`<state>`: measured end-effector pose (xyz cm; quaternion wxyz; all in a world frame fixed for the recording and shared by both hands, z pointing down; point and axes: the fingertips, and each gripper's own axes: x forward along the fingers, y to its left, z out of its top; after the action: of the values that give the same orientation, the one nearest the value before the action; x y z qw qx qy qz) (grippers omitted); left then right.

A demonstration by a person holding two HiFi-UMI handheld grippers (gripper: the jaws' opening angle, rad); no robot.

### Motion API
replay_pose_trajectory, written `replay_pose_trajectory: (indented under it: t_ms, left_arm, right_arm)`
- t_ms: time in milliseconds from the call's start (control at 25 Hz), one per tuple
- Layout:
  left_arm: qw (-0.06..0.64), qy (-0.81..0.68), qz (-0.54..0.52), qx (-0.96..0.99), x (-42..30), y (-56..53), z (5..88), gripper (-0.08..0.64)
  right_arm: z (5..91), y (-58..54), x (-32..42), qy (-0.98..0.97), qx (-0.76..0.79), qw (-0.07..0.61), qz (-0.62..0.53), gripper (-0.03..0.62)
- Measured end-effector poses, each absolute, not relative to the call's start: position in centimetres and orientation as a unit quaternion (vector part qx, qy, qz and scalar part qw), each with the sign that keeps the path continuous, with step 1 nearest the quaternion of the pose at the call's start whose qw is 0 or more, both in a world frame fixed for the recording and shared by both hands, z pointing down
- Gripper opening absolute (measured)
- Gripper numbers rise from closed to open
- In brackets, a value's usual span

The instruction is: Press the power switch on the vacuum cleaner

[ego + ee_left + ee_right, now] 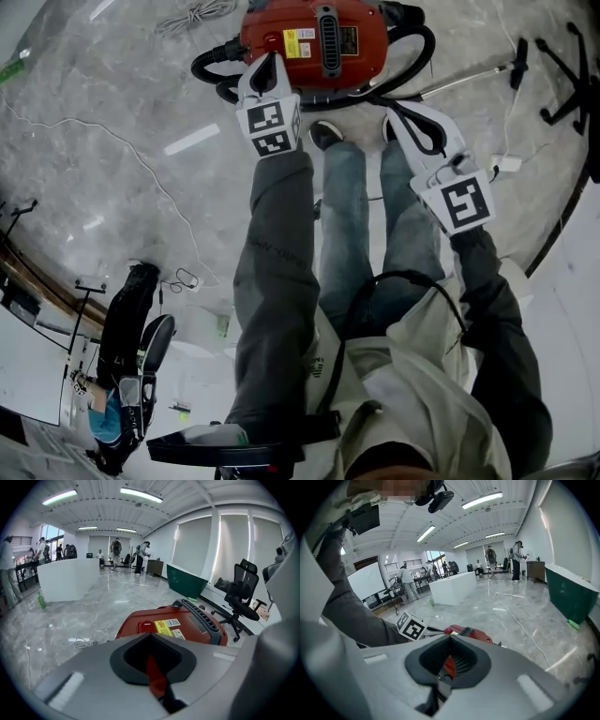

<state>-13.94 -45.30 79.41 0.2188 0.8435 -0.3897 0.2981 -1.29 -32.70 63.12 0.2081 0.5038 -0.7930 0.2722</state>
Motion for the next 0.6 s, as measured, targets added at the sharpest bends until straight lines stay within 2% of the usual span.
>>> replay_pose_trajectory:
  t_ms: [600]
  left_arm:
    - [0.223, -0.416, 0.248, 0.846, -14.1, -45.5, 79.0, 0.003]
  right_arm:
    - [69.9, -32.7, 0.9, -0.737, 0.533, 0.256, 0.326, 0.002]
